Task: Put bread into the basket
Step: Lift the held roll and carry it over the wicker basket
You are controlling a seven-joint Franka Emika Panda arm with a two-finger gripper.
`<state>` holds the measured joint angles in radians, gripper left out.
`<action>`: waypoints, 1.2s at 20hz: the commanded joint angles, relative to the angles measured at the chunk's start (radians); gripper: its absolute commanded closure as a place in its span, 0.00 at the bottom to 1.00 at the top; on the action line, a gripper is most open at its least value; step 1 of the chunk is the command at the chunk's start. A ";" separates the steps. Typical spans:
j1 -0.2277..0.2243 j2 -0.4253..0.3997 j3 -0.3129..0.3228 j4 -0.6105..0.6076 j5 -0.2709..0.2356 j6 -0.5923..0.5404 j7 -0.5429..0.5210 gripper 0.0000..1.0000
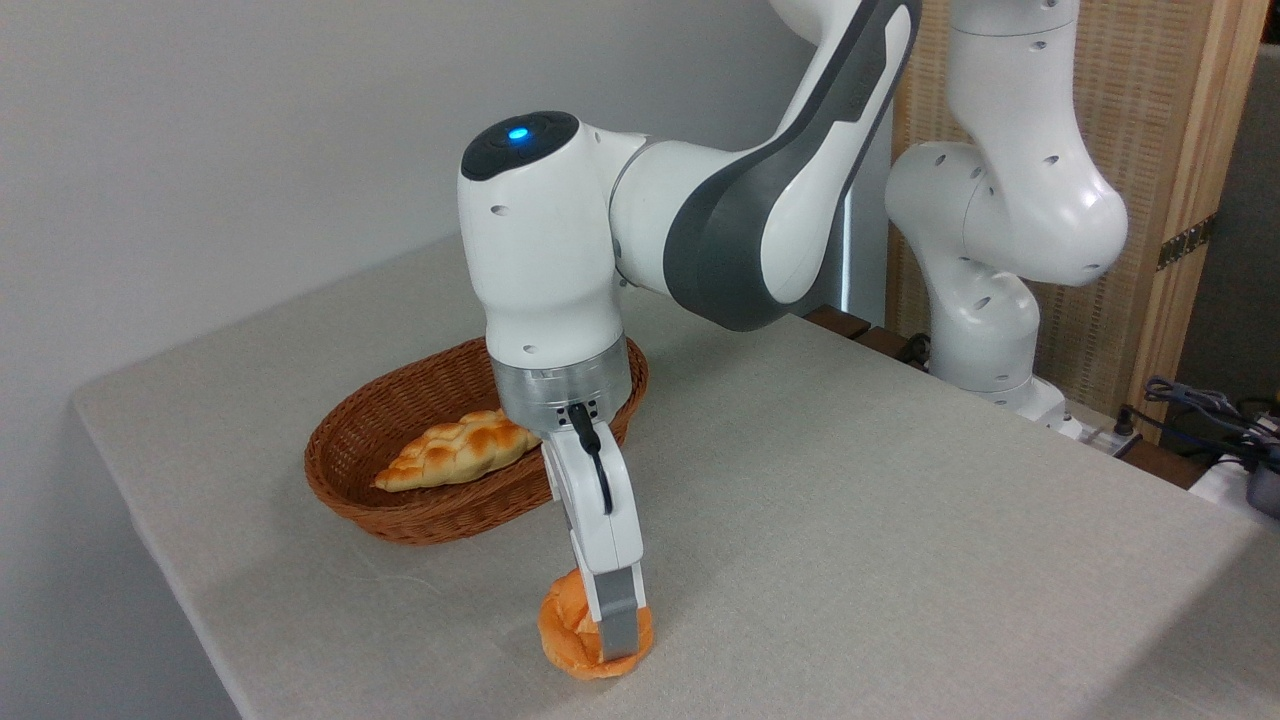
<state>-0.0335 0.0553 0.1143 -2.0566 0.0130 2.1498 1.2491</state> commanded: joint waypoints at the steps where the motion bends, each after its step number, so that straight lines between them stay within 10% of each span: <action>1: -0.006 -0.002 0.008 -0.007 -0.013 0.015 0.009 0.79; 9: -0.006 -0.006 0.007 0.168 -0.175 -0.198 -0.052 0.84; 16: -0.008 -0.049 -0.146 0.323 -0.179 -0.577 -0.213 0.77; 24: -0.022 -0.072 -0.323 0.219 -0.160 -0.541 -0.307 0.68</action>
<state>-0.0585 0.0143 -0.1901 -1.7780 -0.1540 1.5694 0.9341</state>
